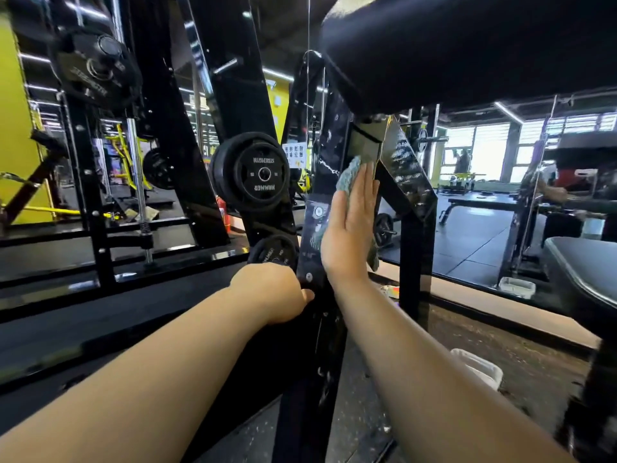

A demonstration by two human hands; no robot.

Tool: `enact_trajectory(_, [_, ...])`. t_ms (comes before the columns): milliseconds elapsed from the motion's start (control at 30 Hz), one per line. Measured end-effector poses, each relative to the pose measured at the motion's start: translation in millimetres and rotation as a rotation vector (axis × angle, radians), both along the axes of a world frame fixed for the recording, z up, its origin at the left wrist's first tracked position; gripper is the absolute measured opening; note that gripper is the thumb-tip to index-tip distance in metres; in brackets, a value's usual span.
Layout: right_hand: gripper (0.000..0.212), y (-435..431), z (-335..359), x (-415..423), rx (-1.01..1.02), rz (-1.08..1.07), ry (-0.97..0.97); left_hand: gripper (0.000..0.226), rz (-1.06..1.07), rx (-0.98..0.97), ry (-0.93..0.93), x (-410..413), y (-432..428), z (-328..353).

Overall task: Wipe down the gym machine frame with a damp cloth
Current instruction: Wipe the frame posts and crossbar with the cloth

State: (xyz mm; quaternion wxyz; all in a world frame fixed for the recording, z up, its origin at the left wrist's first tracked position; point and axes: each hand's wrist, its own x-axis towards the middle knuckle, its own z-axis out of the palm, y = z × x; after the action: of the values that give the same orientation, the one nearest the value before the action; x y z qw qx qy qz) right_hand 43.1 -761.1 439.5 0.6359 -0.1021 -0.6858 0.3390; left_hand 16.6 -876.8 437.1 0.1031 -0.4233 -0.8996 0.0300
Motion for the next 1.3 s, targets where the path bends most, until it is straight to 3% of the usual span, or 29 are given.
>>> enact_trajectory(133, [0.052,-20,-108,25,-0.104,0.191,-0.15,0.051,-0.001,-0.037,0.0,6,-4,2])
enact_trajectory(200, [0.051,-12,-91,22,-0.153,0.206,-0.17,0.052,0.0,-0.035,0.019,5,-5,2])
enact_trajectory(300, [0.055,1,-18,11,-0.092,0.067,-0.145,0.053,-0.008,-0.036,0.048,3,-4,0])
enact_trajectory(367, [0.052,6,-8,4,-0.041,0.076,-0.089,0.053,-0.007,-0.048,0.064,2,-4,-1])
enact_trajectory(467, [0.053,-10,-92,8,0.042,0.137,-0.065,0.054,-0.001,-0.045,0.088,3,-5,-3])
enact_trajectory(533, [0.055,-26,-173,20,-0.068,0.198,-0.134,0.054,0.011,-0.052,0.099,4,-5,-4])
enact_trajectory(600, [0.052,-37,-211,27,-0.246,0.209,-0.214,0.054,0.029,-0.054,0.107,6,-5,-6])
enact_trajectory(700, [0.048,-36,-159,19,-0.367,0.246,-0.141,0.052,0.04,-0.058,0.122,6,-3,-9])
enact_trajectory(800, [0.043,-30,-91,8,-0.219,0.17,-0.082,0.051,0.032,-0.05,0.152,4,-2,-12])
enact_trajectory(900, [0.046,-36,-131,5,-0.049,0.081,-0.041,0.052,0.037,-0.045,0.15,4,-1,-15])
enact_trajectory(1033, [0.046,-61,-228,23,-0.364,0.228,-0.154,0.052,0.035,-0.035,0.17,6,-4,-18])
enact_trajectory(1133, [0.042,-51,-181,24,-0.446,0.297,-0.129,0.048,0.006,-0.017,0.262,13,-3,-22])
enact_trajectory(1233, [0.048,-39,-110,14,-0.286,0.219,-0.096,0.042,-0.046,-0.032,0.373,19,-2,-27])
enact_trajectory(1300, [0.057,-40,-119,8,-0.105,0.154,-0.015,0.039,-0.065,-0.039,0.398,17,-3,-31])
